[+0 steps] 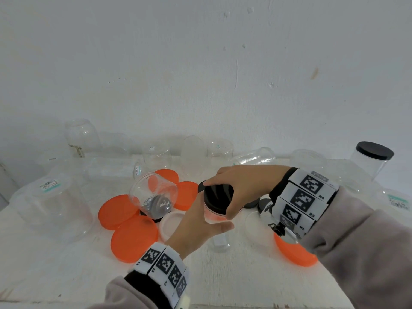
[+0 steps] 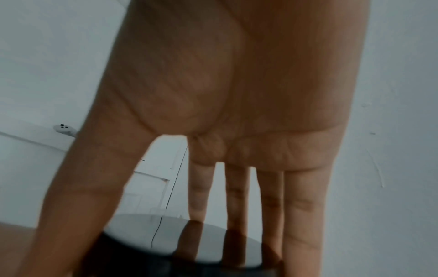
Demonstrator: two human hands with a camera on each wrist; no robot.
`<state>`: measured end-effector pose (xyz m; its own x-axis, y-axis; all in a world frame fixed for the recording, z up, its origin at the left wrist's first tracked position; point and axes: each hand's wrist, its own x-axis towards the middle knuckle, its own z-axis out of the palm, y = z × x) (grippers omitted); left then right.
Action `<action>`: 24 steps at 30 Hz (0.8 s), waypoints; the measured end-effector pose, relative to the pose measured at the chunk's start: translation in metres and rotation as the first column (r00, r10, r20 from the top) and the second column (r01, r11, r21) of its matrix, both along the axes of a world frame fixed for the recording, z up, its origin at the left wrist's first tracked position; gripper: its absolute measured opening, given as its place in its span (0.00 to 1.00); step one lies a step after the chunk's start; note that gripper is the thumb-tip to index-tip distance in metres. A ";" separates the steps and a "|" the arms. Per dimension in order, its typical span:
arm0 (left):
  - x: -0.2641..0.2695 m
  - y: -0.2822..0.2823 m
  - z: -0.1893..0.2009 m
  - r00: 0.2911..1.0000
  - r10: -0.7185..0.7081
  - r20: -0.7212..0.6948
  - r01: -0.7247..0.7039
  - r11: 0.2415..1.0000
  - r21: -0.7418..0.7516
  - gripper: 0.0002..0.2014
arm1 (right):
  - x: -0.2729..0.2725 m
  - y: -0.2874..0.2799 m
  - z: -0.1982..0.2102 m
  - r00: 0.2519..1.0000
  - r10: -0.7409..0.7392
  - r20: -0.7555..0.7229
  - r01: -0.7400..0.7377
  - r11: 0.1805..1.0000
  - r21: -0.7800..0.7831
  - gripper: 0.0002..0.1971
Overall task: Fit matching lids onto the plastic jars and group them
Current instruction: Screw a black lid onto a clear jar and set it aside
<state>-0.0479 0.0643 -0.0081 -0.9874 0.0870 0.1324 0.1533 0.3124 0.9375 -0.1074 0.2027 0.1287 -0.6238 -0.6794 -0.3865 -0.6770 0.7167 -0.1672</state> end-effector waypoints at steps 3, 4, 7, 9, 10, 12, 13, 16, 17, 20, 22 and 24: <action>0.000 0.000 -0.001 1.000 0.004 0.001 -0.004 1.000 -0.004 0.38 | -0.002 0.000 -0.002 1.000 -0.005 -0.013 0.004 0.998 -0.055 0.38; -0.001 -0.001 -0.001 1.000 0.005 0.004 -0.005 1.000 -0.005 0.38 | -0.002 0.000 -0.003 1.000 -0.013 -0.020 0.012 0.998 -0.069 0.34; -0.001 -0.002 -0.002 1.000 0.005 0.011 -0.005 1.000 0.000 0.38 | -0.002 -0.004 -0.007 0.994 -0.070 -0.087 0.064 0.995 -0.078 0.25; -0.001 -0.003 -0.003 1.000 0.002 0.017 -0.002 1.000 -0.002 0.38 | -0.002 -0.007 -0.011 0.986 -0.105 -0.127 0.098 0.993 -0.059 0.29; -0.001 -0.003 -0.004 1.000 0.001 0.017 -0.001 1.000 -0.004 0.38 | -0.002 -0.007 -0.011 0.985 -0.115 -0.131 0.109 0.993 -0.049 0.31; -0.001 -0.002 -0.004 1.000 0.005 0.015 -0.005 1.000 -0.004 0.38 | -0.001 -0.008 -0.008 0.988 -0.123 -0.095 0.121 0.992 -0.018 0.32; -0.001 -0.002 -0.004 1.000 0.009 0.012 -0.009 1.000 -0.003 0.38 | -0.001 -0.008 -0.005 0.992 -0.113 -0.054 0.114 0.993 0.008 0.33; -0.001 -0.002 -0.005 1.000 0.009 0.009 -0.009 1.000 0.003 0.37 | -0.003 -0.007 0.005 0.999 -0.039 0.036 0.036 0.996 0.081 0.40; -0.001 -0.002 -0.005 1.000 0.009 0.008 -0.009 1.000 0.003 0.37 | -0.003 -0.007 0.006 0.999 -0.024 0.028 0.022 0.997 0.078 0.42; -0.001 -0.001 -0.004 1.000 0.011 0.005 -0.011 1.000 -0.010 0.37 | -0.007 -0.007 0.005 0.999 -0.044 -0.016 0.044 0.998 0.044 0.41; -0.001 -0.002 -0.004 1.000 0.013 0.013 -0.013 1.000 -0.008 0.37 | -0.006 -0.008 0.001 0.994 -0.104 -0.037 0.105 0.994 0.032 0.39; -0.001 -0.002 -0.004 1.000 0.009 0.016 -0.009 1.000 0.001 0.37 | -0.004 -0.008 -0.004 0.987 -0.144 -0.076 0.146 0.989 0.010 0.37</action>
<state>-0.0490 0.0623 -0.0118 -0.9901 0.0776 0.1170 0.1356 0.3123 0.9403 -0.1116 0.1944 0.1247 -0.7430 -0.5740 -0.3443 -0.5760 0.8103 -0.1080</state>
